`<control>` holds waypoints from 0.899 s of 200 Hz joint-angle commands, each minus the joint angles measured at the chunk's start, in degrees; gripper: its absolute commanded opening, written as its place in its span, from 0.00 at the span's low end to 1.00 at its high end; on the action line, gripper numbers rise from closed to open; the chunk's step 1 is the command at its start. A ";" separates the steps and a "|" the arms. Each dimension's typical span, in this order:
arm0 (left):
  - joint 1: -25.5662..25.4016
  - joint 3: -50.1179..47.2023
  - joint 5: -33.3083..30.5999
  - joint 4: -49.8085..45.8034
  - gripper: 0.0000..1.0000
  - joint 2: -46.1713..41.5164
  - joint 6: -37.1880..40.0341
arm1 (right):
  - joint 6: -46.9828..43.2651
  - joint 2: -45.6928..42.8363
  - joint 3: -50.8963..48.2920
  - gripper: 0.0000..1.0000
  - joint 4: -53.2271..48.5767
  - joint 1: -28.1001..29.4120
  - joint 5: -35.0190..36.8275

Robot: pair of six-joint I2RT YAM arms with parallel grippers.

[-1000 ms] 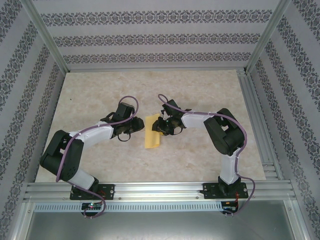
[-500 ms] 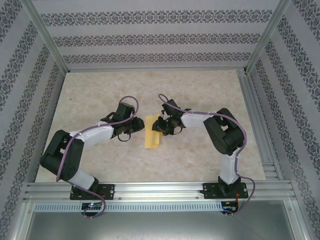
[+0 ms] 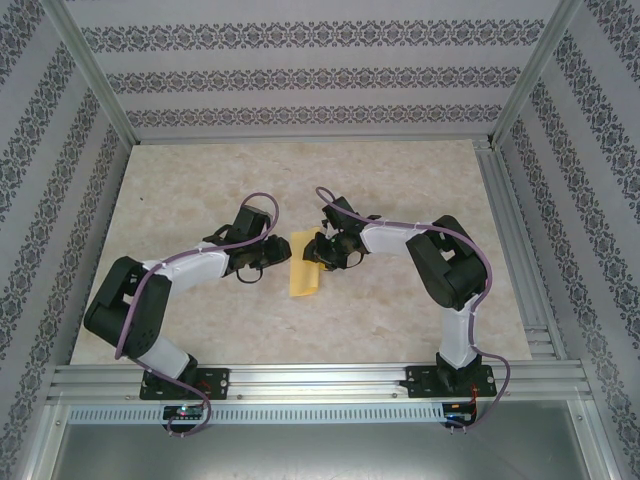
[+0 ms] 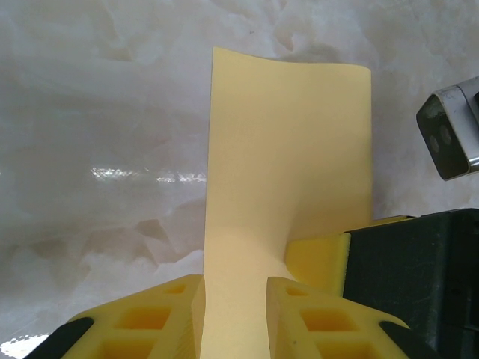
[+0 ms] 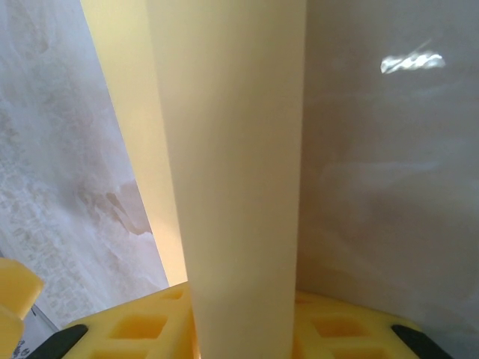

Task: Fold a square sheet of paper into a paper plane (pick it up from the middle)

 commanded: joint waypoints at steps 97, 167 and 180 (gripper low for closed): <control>-1.25 2.66 7.83 2.70 0.14 6.09 0.68 | 0.05 7.31 -2.01 0.31 -5.93 0.18 11.42; -1.83 4.09 8.82 2.03 0.04 9.09 1.17 | -0.04 7.34 -2.01 0.31 -6.28 0.35 11.76; -1.84 4.34 8.36 1.45 0.04 9.63 1.28 | -0.01 7.38 -2.01 0.31 -6.26 0.31 11.80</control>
